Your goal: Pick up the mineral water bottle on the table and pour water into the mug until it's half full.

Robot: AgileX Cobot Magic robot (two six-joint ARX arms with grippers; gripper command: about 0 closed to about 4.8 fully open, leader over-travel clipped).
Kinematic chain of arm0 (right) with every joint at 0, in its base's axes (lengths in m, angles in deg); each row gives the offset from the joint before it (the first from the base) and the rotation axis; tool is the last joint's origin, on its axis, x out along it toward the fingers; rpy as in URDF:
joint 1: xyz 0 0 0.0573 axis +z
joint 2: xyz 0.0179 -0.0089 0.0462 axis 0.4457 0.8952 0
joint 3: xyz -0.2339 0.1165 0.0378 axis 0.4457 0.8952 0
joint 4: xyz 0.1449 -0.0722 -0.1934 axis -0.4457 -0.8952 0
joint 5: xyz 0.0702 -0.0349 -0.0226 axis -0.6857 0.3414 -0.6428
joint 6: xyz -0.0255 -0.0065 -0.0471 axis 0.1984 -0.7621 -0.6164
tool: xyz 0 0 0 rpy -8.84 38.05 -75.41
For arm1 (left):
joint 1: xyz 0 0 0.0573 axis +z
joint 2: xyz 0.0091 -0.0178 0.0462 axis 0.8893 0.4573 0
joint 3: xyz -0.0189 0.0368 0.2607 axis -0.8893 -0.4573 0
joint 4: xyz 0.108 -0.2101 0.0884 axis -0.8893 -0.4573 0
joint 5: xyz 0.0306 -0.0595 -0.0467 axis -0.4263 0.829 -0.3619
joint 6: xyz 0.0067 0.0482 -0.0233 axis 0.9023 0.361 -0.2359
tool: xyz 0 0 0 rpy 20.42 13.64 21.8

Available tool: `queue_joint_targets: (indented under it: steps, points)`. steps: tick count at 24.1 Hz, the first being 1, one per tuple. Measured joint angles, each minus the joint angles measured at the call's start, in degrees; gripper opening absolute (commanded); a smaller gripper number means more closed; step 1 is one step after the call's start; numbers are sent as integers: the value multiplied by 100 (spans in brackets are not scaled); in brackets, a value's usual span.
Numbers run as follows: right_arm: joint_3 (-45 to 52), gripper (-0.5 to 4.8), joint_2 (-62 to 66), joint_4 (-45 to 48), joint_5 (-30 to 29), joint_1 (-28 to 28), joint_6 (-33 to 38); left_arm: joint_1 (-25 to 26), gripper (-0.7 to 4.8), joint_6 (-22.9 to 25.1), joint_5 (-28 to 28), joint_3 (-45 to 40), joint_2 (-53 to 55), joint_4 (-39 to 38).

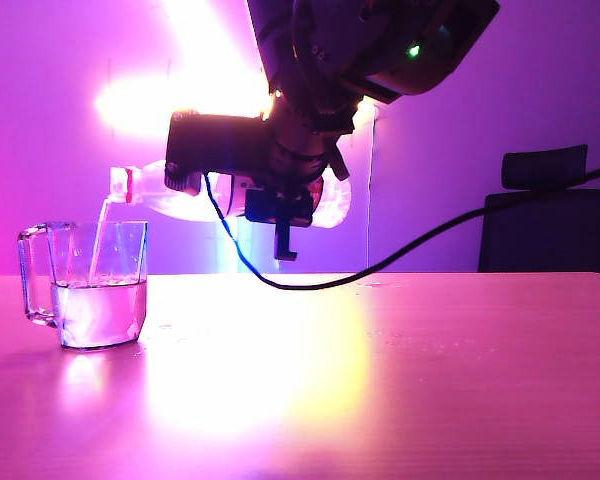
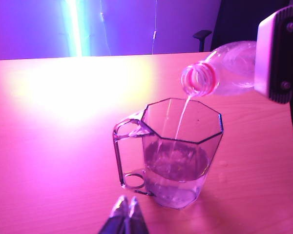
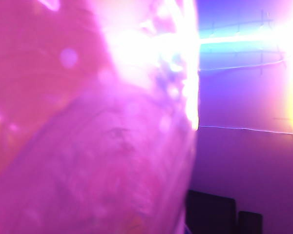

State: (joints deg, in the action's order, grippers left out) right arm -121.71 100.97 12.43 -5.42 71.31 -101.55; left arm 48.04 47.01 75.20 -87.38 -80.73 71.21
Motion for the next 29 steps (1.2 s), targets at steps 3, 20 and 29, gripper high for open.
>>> queue_joint_targets:
  steps: [3, 20, 29]
  points:
    - [2, 170, 0, 0, -2, 42, 197, 0, -2, 0, 2, 0, 0, 0]
    - [767, 170, -1502, -533, -1644, -789, 5980, 20, -2, 0, 2, 0, 0, -7]
    - [3119, 170, -2076, 1274, -3410, -2072, 7562, 28, -2, 0, 2, 0, 0, -20]
